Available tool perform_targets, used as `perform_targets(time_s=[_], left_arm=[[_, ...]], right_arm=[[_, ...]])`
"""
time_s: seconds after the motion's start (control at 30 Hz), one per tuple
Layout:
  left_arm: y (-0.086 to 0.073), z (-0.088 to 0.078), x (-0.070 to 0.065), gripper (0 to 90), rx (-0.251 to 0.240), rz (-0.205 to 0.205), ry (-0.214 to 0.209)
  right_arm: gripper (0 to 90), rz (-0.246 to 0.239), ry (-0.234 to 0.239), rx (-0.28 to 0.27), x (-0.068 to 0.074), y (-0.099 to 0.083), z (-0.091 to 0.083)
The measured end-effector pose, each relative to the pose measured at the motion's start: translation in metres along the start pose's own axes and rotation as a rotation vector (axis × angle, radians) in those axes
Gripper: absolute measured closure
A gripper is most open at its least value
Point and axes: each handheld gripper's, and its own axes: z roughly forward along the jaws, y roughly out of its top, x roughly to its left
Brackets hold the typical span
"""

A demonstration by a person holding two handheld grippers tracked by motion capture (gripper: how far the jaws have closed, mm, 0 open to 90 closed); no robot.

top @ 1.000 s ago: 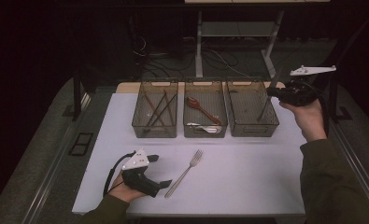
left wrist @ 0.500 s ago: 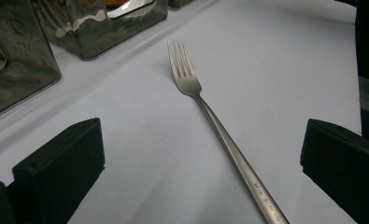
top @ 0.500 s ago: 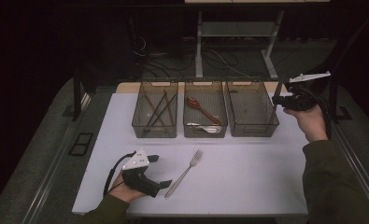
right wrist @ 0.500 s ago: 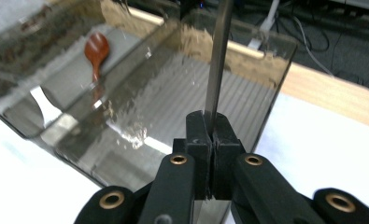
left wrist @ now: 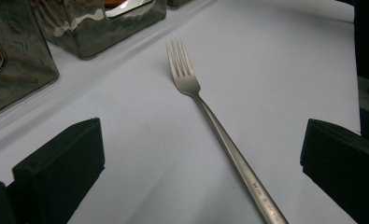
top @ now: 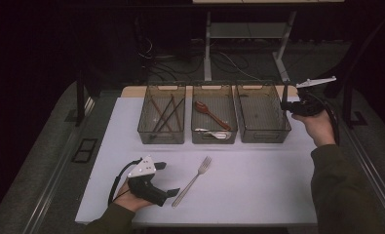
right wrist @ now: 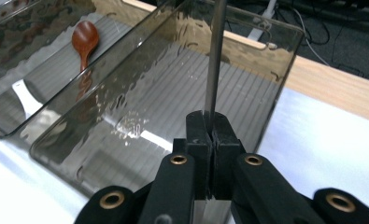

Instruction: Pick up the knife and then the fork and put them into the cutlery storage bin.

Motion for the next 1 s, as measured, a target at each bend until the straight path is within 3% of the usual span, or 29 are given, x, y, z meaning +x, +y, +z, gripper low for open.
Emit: perform_targets(time_s=[0.3,0.77,1.0], left_arm=[[0.0,-0.001,0.001,0.0,-0.004,-0.005,0.0],[0.0,-0.001,0.001,0.0,-0.012,-0.007,-0.006],[0.0,-0.001,0.001,0.0,-0.012,-0.005,-0.008]], right_arm=[[88.3,-0.019,-0.009,-0.007,0.006,0.007,0.028],[87.1,-0.049,-0.028,0.089,0.019,0.013,0.078],[77.9,-0.026,-0.039,0.112,0.021,0.009,0.088]])
